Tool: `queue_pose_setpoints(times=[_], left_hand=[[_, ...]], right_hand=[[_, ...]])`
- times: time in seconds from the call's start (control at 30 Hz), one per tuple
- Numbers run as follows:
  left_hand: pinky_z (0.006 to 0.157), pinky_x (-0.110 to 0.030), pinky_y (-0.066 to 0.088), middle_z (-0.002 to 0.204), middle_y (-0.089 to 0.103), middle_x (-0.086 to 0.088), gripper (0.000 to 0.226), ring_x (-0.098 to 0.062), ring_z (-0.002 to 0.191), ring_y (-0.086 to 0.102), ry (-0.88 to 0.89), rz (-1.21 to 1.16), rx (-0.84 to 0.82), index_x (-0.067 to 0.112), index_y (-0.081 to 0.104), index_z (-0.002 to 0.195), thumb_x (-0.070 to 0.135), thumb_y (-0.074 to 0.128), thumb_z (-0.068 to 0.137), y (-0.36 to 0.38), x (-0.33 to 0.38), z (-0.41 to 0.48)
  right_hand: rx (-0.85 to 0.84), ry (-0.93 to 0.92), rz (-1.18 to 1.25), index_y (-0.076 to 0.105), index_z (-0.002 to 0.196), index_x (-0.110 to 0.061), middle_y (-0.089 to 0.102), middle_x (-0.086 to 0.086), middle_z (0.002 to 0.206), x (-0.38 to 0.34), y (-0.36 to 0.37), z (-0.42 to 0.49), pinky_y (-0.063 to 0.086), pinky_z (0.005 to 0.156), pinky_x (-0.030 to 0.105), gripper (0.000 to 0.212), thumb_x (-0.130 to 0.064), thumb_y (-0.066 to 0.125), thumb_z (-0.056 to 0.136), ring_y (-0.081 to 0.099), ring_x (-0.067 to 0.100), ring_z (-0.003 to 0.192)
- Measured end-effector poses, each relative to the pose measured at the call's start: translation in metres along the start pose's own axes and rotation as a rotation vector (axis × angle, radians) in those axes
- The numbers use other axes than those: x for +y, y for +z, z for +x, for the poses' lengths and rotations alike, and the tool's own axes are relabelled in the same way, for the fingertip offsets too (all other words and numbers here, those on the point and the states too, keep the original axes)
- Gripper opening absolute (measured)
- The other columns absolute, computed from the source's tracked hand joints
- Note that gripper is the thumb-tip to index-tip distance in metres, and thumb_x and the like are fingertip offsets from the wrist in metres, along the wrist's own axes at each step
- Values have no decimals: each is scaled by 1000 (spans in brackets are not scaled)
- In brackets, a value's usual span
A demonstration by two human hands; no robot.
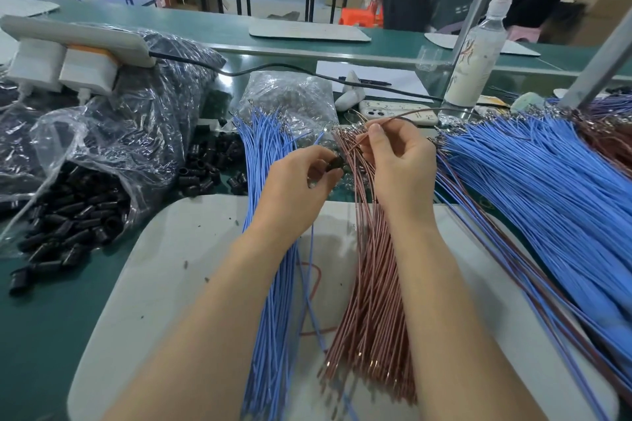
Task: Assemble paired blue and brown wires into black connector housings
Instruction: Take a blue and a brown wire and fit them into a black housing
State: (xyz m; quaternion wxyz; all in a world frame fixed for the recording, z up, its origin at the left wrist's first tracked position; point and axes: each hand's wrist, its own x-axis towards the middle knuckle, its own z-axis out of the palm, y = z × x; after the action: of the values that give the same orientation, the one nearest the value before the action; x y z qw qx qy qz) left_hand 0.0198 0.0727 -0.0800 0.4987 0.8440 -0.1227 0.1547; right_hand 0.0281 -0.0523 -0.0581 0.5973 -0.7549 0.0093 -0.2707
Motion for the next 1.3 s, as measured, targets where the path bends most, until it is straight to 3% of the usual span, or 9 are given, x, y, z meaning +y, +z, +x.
queue_pose_setpoints(times=[0.33, 0.5, 0.73, 0.87, 0.97, 1.07, 1.13, 1.3], left_hand=[[68, -9, 44, 82, 64, 7, 7, -7, 78, 58, 38, 34, 23, 26, 63, 90, 19, 64, 89, 1, -1, 0], [68, -11, 42, 81, 65, 4, 8, -11, 78, 59, 54, 67, 63, 18, 67, 95, 17, 64, 88, 2, -4, 2], [70, -15, 45, 84, 65, 5, 9, -9, 79, 59, 67, 74, 57, 19, 67, 96, 16, 62, 88, 4, -6, 2], [67, -15, 45, 75, 61, 10, 3, -8, 74, 58, 20, 70, 67, 20, 63, 90, 18, 62, 89, 2, -8, 2], [69, -8, 46, 80, 68, 10, 2, 0, 76, 64, -167, -209, 45, 22, 61, 88, 21, 63, 89, -2, -7, 4], [91, -32, 51, 96, 73, -2, 3, -16, 100, 67, -336, -604, -64, 19, 61, 93, 18, 62, 90, -6, -2, 5], [98, -39, 48, 100, 73, -6, 4, -21, 105, 66, -359, -673, -101, 15, 62, 94, 16, 60, 91, -7, 0, 5], [94, -35, 49, 100, 72, -6, 12, -19, 101, 66, -357, -607, -109, 12, 64, 100, 17, 61, 90, -8, 1, 3]], right_hand=[[-23, -58, -96, 65, 89, -16, 66, -3, 79, 4, 1, 0, 53, 81, 40, 11, -15, 55, 94, 64, 18, 80], [-109, -97, -171, 66, 91, -15, 64, -9, 77, 3, 3, -2, 50, 76, 24, 11, -13, 56, 93, 63, 12, 78], [-223, -5, -175, 68, 88, -12, 68, 2, 79, 6, 4, -2, 54, 80, 40, 10, -17, 61, 91, 65, 19, 79], [-127, 54, -93, 64, 78, -20, 69, 2, 77, 7, 2, 0, 55, 79, 38, 15, -16, 60, 92, 66, 19, 77], [-69, 213, 165, 62, 77, -18, 67, 0, 72, 7, -4, 5, 54, 67, 23, 20, -8, 58, 93, 64, 9, 67], [-144, 320, 293, 62, 80, -13, 66, 2, 70, 5, -1, 4, 52, 60, 17, 18, -5, 55, 94, 61, 7, 62], [-190, 349, 310, 63, 81, -13, 65, 1, 71, 5, 1, 3, 51, 58, 15, 17, -5, 55, 94, 60, 7, 61], [-237, 348, 235, 63, 79, -16, 63, -1, 68, 6, 0, 3, 46, 52, 13, 19, -7, 56, 94, 56, 0, 53]])
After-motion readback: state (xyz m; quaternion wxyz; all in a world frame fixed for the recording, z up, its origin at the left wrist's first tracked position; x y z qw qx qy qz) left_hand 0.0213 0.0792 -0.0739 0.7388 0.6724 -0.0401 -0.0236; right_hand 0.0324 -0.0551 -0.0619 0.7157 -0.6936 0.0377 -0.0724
